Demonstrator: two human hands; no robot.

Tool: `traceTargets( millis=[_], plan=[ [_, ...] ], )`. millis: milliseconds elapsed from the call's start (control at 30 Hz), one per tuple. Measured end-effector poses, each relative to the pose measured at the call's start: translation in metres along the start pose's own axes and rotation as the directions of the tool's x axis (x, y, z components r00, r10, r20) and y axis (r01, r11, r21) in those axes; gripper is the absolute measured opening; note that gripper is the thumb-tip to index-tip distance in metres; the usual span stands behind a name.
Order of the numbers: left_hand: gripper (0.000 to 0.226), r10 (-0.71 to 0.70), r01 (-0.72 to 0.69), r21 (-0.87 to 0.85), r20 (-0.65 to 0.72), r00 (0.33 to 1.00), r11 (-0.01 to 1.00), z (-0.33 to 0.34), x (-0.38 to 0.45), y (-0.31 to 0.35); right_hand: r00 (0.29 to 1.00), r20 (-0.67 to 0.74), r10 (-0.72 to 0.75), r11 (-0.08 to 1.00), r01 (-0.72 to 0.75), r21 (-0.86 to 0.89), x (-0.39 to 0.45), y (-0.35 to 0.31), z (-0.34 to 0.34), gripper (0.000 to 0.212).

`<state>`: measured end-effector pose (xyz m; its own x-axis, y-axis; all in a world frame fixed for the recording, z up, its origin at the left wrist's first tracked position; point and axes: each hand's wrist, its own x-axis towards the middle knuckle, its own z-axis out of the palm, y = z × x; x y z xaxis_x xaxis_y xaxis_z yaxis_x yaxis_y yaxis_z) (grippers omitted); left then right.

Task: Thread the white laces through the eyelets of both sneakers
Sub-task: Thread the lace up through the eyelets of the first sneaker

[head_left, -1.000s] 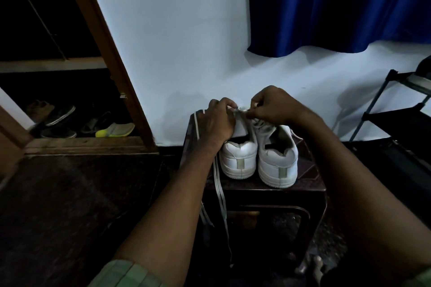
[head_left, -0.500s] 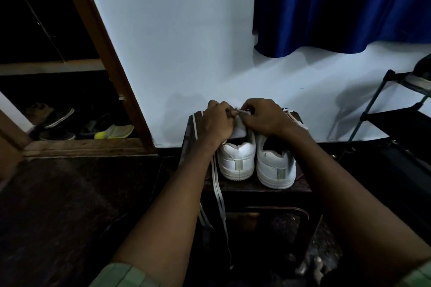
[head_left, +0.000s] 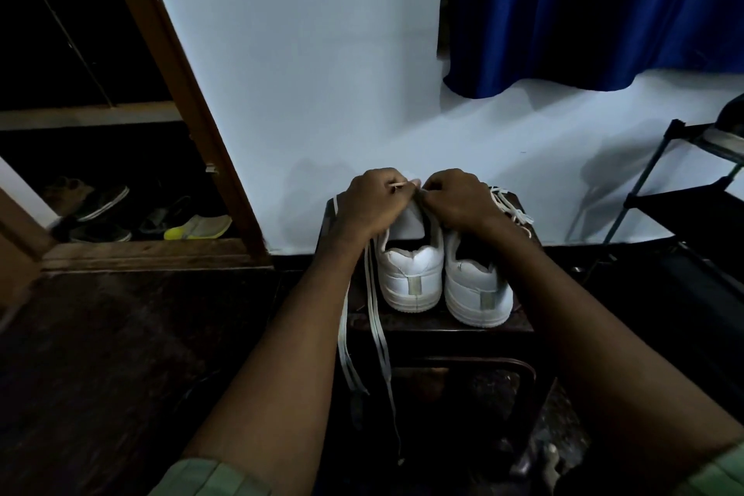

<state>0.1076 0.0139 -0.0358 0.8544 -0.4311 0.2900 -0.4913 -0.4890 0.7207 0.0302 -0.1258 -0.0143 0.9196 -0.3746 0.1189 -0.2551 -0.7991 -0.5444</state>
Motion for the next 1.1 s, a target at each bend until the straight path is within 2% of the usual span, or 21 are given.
traceTargets(
  millis=[67,100,133,200,233,267,300,367,433,500,567,600,633,667,700,767,833,867,967,1033,1100],
  plan=[
    [0.022,0.024,-0.025,0.077,0.008,1.0,0.997,0.002,0.0,0.004,1.0,-0.029,-0.001,0.999,0.0,-0.035,0.003,0.003,0.005,0.031],
    [0.021,-0.004,0.004,-0.034,0.028,1.0,0.999,0.003,0.0,0.007,0.999,-0.036,0.002,0.999,-0.004,-0.051,0.004,0.004,0.006,0.033],
    [0.023,-0.07,0.08,-0.268,0.049,0.996,0.96,0.003,-0.001,0.012,0.999,-0.039,0.006,0.998,-0.008,-0.059,0.004,0.004,0.007,0.034],
    [0.024,-0.207,0.181,-0.717,0.052,0.977,0.673,0.0,0.001,0.018,0.999,-0.042,0.009,0.998,-0.012,-0.065,0.005,0.005,0.007,0.031],
    [0.024,-0.273,0.211,-0.818,0.068,0.959,0.536,-0.005,0.001,0.02,0.999,-0.045,0.008,0.998,-0.011,-0.068,0.006,0.005,0.006,0.028],
    [0.025,-0.321,0.253,-0.84,0.101,0.942,0.479,-0.012,0.001,0.021,0.999,-0.048,0.006,0.997,-0.01,-0.074,0.006,0.006,0.006,0.026],
    [0.027,-0.341,0.303,-0.818,0.141,0.93,0.488,-0.019,0.001,0.022,0.999,-0.05,0.006,0.997,-0.01,-0.082,0.006,0.006,0.007,0.025],
    [0.035,-0.315,0.346,-0.56,0.155,0.936,0.753,-0.03,-0.001,0.022,0.999,-0.054,0.006,0.995,-0.011,-0.096,0.006,0.005,0.007,0.025],
    [0.034,-0.199,0.22,-0.278,0.103,0.975,0.935,-0.03,-0.001,0.024,0.998,-0.061,0.001,0.995,-0.007,-0.103,0.007,0.004,0.009,0.026],
    [0.033,-0.098,0.122,-0.409,0.079,0.992,0.905,-0.025,-0.002,0.031,0.997,-0.071,-0.004,0.994,-0.004,-0.109,0.007,0.004,0.01,0.028],
    [0.031,-0.073,0.1,-0.713,0.069,0.995,0.694,-0.023,-0.002,0.037,0.997,-0.082,-0.002,0.994,-0.007,-0.109,0.007,0.005,0.009,0.029],
    [0.03,-0.092,0.101,-0.799,0.058,0.994,0.592,-0.024,-0.001,0.038,0.996,-0.086,-0.001,0.994,-0.008,-0.108,0.006,0.005,0.009,0.029],
    [0.029,-0.127,0.12,-0.825,0.059,0.99,0.552,-0.026,-0.002,0.039,0.996,-0.088,-0.002,0.994,-0.007,-0.108,0.006,0.005,0.009,0.028],
    [0.03,-0.161,0.154,-0.81,0.074,0.984,0.566,-0.029,-0.001,0.038,0.996,-0.089,-0.005,0.994,-0.005,-0.112,0.006,0.005,0.01,0.026],
    [0.033,-0.196,0.2,-0.729,0.091,0.976,0.655,-0.033,-0.001,0.037,0.996,-0.092,-0.009,0.993,-0.001,-0.117,0.007,0.006,0.01,0.025],
    [0.038,-0.204,0.233,-0.352,0.118,0.972,0.906,-0.037,-0.003,0.033,0.995,-0.1,-0.019,0.992,0.007,-0.126,0.007,0.005,0.012,0.024],
    [0.037,-0.159,0.166,-0.05,0.117,0.98,0.985,-0.034,-0.004,0.029,0.994,-0.105,-0.022,0.992,0.008,-0.127,0.006,0.004,0.012,0.023],
    [0.037,-0.133,0.141,-0.044,0.136,0.982,0.989,-0.031,-0.005,0.029,0.994,-0.107,-0.021,0.992,0.007,-0.13,0.006,0.004,0.012,0.023],
    [0.037,-0.02,0.1,-0.408,0.196,0.98,0.907,-0.027,-0.006,0.034,0.993,-0.112,-0.024,0.99,0.008,-0.138,0.005,0.004,0.011,0.023],
    [0.033,-0.001,0.043,-0.619,0.069,0.998,0.785,-0.027,-0.002,0.04,0.993,-0.114,-0.031,0.991,0.016,-0.132,0.004,0.005,0.012,0.023],
    [0.03,-0.064,-0.028,-0.712,-0.102,0.993,0.702,-0.027,0.0,0.042,0.993,-0.115,-0.031,0.992,0.016,-0.124,0.003,0.004,0.012,0.022]
  ],
)
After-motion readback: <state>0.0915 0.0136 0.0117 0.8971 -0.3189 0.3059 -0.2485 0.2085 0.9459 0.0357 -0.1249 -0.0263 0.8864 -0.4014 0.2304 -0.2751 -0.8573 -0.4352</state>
